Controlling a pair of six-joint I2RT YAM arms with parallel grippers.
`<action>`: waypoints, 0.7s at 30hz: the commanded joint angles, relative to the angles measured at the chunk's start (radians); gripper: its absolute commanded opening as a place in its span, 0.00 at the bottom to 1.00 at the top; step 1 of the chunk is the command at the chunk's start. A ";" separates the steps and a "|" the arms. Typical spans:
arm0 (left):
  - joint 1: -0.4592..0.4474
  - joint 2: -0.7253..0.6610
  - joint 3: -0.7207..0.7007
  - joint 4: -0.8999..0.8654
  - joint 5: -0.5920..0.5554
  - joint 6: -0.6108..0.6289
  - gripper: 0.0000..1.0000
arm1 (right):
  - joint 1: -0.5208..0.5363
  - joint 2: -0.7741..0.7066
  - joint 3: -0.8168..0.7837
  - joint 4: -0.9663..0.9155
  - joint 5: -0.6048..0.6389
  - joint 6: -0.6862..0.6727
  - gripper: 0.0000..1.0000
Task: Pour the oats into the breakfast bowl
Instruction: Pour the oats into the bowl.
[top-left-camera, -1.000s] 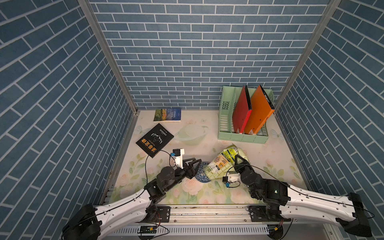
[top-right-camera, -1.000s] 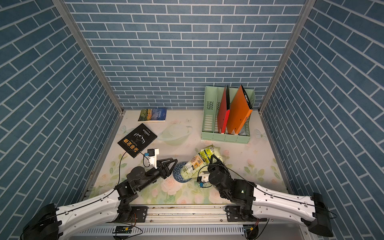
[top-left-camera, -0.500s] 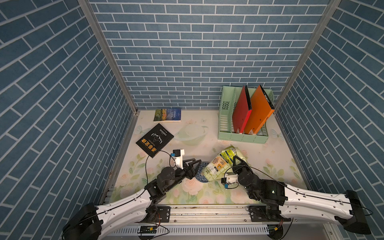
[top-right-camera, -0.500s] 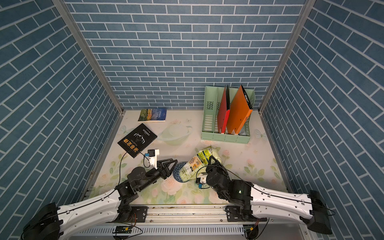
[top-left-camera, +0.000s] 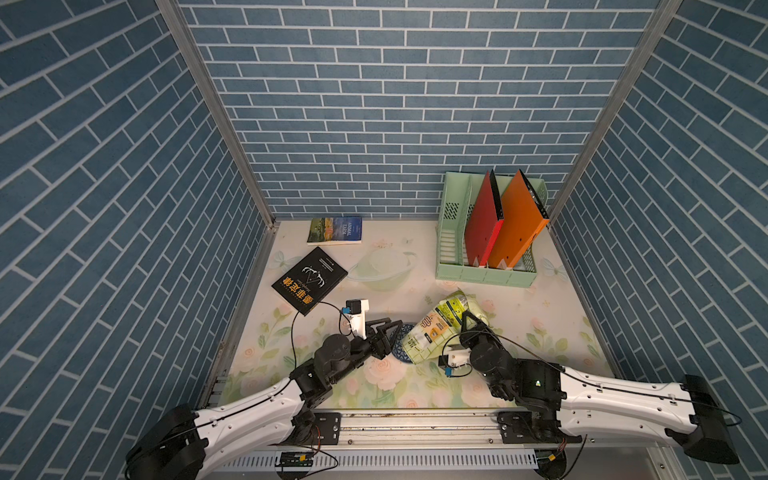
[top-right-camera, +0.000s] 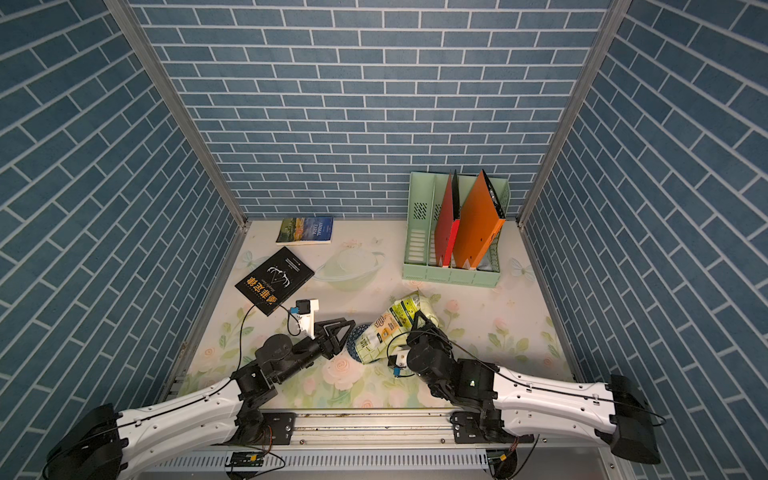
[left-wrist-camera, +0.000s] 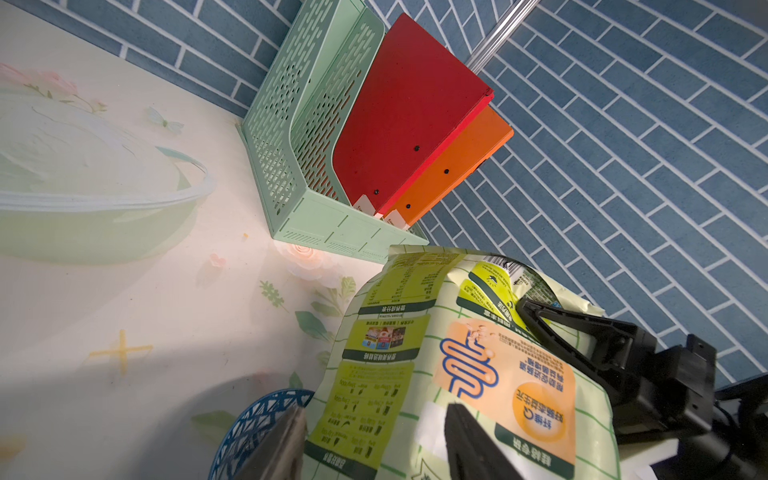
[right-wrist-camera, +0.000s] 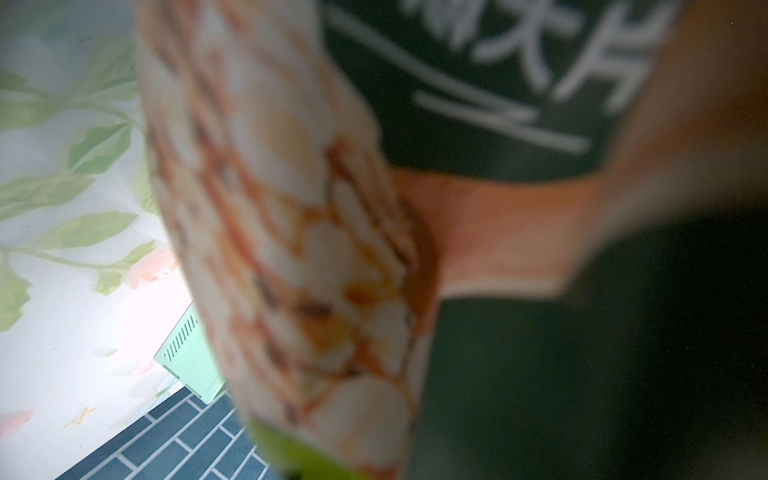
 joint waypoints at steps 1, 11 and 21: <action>-0.003 0.002 -0.012 0.031 -0.007 -0.005 0.59 | 0.010 -0.008 0.042 0.122 0.080 -0.016 0.00; -0.003 -0.003 -0.010 0.023 -0.008 -0.005 0.59 | 0.009 -0.022 0.115 0.086 0.076 -0.025 0.00; -0.003 -0.001 -0.010 0.033 -0.012 -0.007 0.59 | -0.003 -0.024 0.109 0.009 0.064 0.007 0.00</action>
